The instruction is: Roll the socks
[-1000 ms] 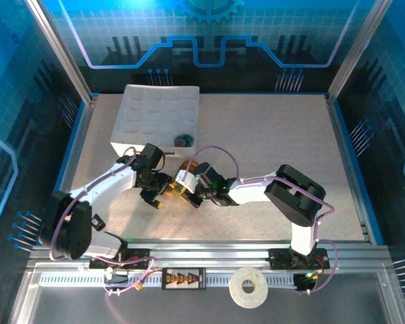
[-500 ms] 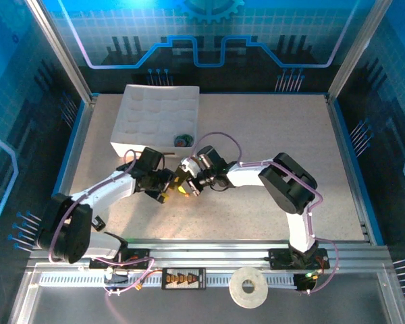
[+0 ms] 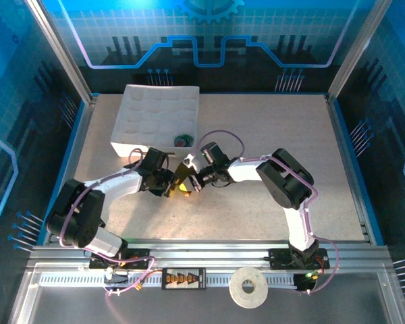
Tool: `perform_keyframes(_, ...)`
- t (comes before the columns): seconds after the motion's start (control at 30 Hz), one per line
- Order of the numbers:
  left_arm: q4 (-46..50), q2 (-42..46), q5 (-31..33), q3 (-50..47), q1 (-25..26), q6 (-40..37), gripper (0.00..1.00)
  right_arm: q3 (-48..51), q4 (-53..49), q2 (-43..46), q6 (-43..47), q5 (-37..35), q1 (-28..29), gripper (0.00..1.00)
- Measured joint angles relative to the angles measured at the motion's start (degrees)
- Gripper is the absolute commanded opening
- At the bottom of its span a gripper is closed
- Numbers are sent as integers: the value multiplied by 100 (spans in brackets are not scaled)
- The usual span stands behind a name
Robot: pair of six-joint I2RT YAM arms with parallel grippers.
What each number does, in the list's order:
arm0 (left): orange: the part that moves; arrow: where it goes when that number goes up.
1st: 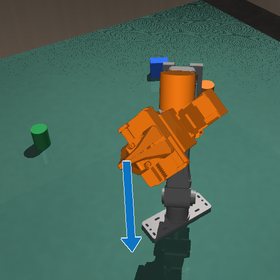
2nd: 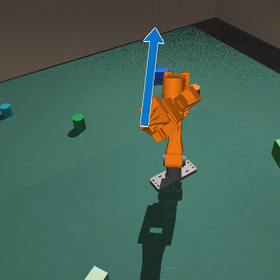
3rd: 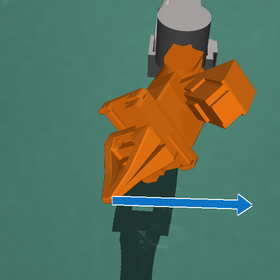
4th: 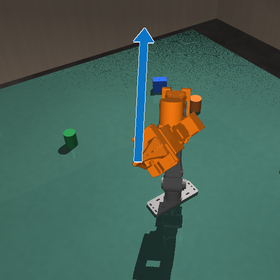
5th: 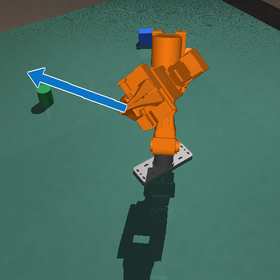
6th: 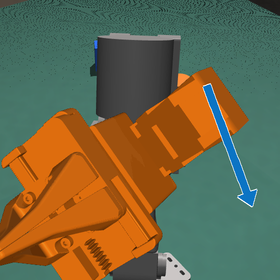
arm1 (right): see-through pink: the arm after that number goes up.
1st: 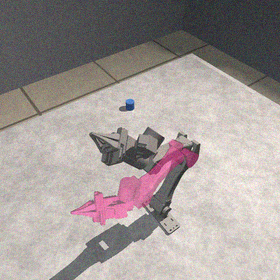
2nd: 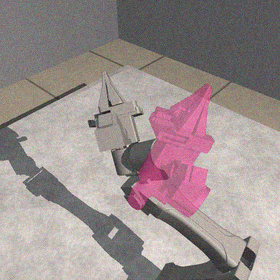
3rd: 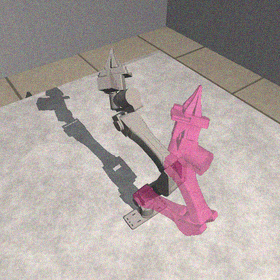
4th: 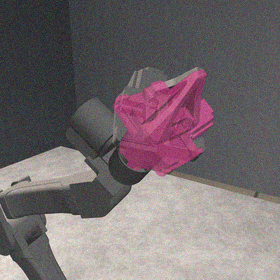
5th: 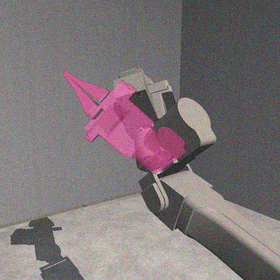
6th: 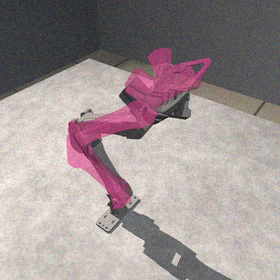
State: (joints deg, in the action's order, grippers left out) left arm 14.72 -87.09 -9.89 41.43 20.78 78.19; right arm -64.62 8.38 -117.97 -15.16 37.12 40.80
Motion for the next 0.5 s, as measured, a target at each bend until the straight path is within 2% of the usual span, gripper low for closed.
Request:
perform_keyframes(0.03, 103, -79, 0, 101, 0, 11, 16, 4, 0, 11, 17, -11, 2, 0)
perform_keyframes(0.13, 503, -232, -28, 404, 13, 17, 0, 138, 20, 166, 192, -225, 39, 11)
perform_keyframes(0.23, 763, -321, -138, 555, 76, -15, 0, 533, 177, 538, 492, -699, 173, 28)
perform_keyframes(0.37, 1174, -321, -330, 627, 127, -13, 0, 1818, 789, 1626, 1193, -1716, 610, 54)
perform_keyframes(0.5, 1825, -216, -350, 682, 127, -9, 0, 2734, 1126, 2455, 2109, -2636, 1193, 57)
